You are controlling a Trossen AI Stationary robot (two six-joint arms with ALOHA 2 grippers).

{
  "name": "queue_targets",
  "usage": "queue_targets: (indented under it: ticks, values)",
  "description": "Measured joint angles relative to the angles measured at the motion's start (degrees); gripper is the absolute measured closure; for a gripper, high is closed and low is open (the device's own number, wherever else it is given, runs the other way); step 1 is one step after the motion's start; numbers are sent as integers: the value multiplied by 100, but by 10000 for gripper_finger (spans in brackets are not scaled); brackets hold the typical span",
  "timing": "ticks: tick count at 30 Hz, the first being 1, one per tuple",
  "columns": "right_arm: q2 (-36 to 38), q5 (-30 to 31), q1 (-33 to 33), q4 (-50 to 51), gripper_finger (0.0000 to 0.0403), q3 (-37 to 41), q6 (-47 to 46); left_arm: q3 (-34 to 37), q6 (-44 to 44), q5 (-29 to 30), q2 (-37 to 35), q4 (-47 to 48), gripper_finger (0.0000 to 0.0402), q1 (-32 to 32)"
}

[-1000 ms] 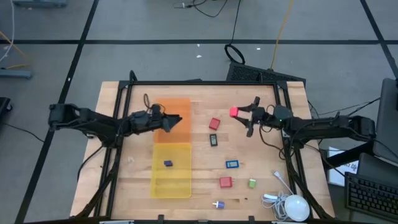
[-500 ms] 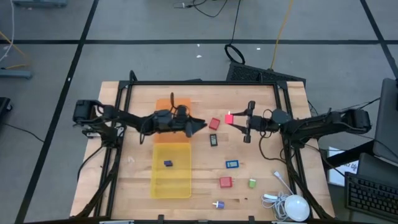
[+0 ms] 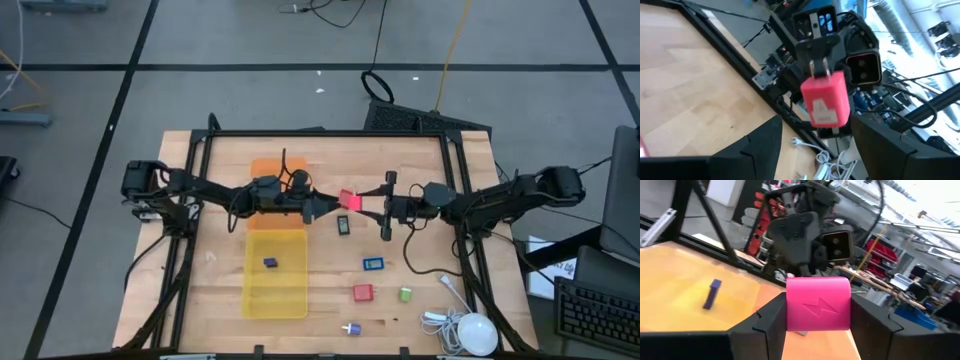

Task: Sort adapters and digital timers
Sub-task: Put the pink adapter into the orange bin

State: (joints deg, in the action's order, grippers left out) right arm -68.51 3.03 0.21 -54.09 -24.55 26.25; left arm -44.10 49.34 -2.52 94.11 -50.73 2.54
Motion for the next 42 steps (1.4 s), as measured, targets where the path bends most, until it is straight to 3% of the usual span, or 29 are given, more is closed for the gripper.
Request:
queue_targets:
  ticks: [15,22,30,42]
  values:
    - [400,294,-20,453,228,-42,-510,1,-1386,262,14,412,160,-6]
    - [490,335,-22,643,228,-40,-579,1,-1051,262,13,372,160,-6]
    - [490,321,-22,663,228,-40,-412,-56,-7,262,13,261,160,-6]
    - [490,318,-22,593,228,-40,-303,-549,144,260,13,395,160,12]
